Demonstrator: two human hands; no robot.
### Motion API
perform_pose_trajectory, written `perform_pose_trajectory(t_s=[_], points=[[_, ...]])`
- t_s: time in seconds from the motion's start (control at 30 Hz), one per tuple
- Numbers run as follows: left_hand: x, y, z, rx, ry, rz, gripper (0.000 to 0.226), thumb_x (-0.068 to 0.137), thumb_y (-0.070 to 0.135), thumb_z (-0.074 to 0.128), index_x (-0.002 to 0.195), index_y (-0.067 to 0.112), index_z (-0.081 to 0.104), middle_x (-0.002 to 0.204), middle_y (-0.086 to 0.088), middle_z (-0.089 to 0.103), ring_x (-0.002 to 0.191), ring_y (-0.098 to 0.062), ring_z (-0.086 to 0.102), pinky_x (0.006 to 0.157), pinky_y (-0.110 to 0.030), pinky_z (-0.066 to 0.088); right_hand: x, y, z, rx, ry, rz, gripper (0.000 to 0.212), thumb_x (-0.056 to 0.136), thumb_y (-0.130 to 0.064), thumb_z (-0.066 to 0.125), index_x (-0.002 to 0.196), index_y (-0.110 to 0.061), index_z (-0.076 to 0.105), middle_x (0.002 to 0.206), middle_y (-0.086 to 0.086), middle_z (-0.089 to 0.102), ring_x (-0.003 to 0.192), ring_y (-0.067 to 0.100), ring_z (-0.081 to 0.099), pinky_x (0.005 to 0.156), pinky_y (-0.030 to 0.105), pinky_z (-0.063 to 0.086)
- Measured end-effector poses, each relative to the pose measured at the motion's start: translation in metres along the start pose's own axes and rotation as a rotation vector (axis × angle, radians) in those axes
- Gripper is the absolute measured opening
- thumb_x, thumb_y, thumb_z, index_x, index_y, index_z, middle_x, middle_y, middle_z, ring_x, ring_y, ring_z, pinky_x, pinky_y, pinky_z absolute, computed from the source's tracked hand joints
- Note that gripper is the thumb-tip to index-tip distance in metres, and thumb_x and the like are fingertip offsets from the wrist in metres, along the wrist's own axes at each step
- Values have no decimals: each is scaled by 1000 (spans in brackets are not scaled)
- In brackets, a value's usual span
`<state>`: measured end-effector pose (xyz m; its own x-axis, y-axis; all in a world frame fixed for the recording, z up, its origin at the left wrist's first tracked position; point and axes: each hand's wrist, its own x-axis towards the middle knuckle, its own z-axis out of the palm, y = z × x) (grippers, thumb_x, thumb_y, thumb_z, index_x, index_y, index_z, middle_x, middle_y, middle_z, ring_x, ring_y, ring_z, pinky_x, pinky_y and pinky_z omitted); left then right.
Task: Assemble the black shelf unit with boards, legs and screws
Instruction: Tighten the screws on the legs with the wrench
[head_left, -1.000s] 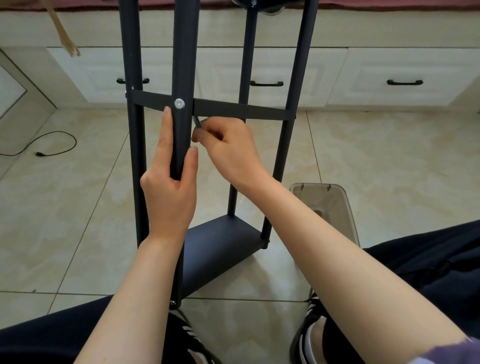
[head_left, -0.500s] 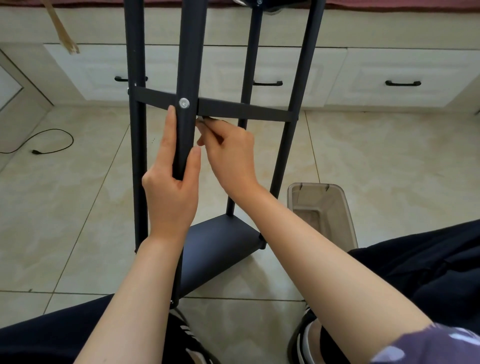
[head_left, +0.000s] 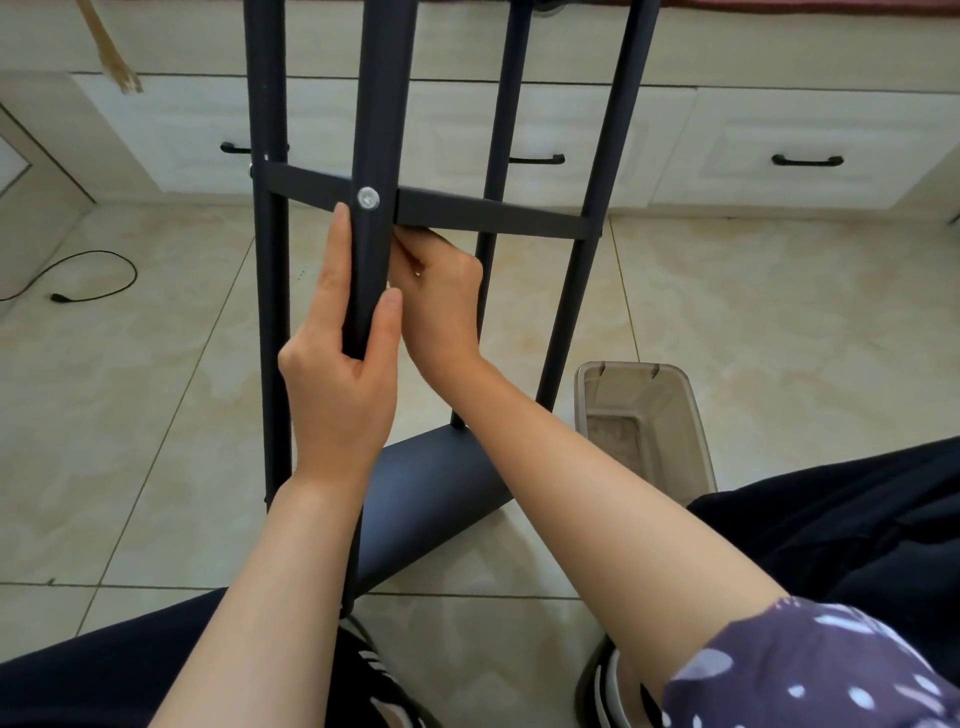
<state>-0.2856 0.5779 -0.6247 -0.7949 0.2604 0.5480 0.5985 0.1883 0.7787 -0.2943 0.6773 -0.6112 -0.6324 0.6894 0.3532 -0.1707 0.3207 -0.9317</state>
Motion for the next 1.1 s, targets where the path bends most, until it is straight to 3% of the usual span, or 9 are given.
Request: perform_pose_trajectory(t_s=[0.1,0.23,0.33,0.47,0.53,0.63,0.73,0.87,1.1], points=[[-1,1,1,-2,-4,1,57,102,29,55,154,35,32,114,39,62,64,-1,58,67,-17,50,5,-3,4,44,-5,37,37,93,-8,61,57,-17,55,49,-18,50,53,0,48,59,11,39],[-1,3,-1,-24,-10,-3,56,103,28,55,155,31,35,128,18,65,73,-8,64,75,-28,58,5,-9,6,93,-49,82,39,87,-17,53,55,-37,46,48,-19,46,56,8,44,64,33,42],[0,4,0,-12,-14,12,56,103,28,55,155,29,36,125,35,61,69,-8,63,70,-22,54,4,-4,5,73,-15,44,35,89,-15,55,55,-25,51,47,-18,46,52,2,44,60,24,40],[0,3,1,5,-11,18,56,103,28,55,155,28,36,111,46,58,58,-6,54,62,-19,49,-2,0,-4,12,-51,-33,21,95,-10,56,80,-1,67,65,-8,59,62,3,51,64,17,41],[0,3,1,7,-12,22,56,104,30,54,156,26,35,116,45,57,61,-2,56,64,-20,49,-6,-1,-12,-37,-69,-72,18,97,-7,54,88,1,68,73,0,65,64,7,54,64,18,42],[0,5,2,-9,-9,-1,56,104,31,54,156,29,35,115,42,60,59,-8,56,62,-32,53,-12,-3,-26,-68,-123,-75,21,98,-4,50,79,-10,57,66,-14,54,58,5,48,61,17,36],[-3,9,1,-20,-11,-18,56,103,31,55,154,36,33,111,40,62,57,-10,54,59,-31,51,-16,-11,-35,-75,-196,-23,27,98,-3,48,74,-15,51,61,-14,48,56,6,44,56,16,33],[-4,10,-1,-25,0,-39,57,103,32,55,153,41,31,109,37,64,55,-11,53,56,-34,53,-11,-22,-40,-51,-235,16,24,98,-6,50,78,-1,63,62,-8,53,58,6,46,57,18,35],[-1,11,-6,-9,11,-69,55,102,36,54,152,46,32,109,37,62,53,-30,48,51,-47,51,-7,-21,-36,-82,-258,-7,23,98,-7,52,82,-4,68,62,-14,53,57,2,48,59,13,36]])
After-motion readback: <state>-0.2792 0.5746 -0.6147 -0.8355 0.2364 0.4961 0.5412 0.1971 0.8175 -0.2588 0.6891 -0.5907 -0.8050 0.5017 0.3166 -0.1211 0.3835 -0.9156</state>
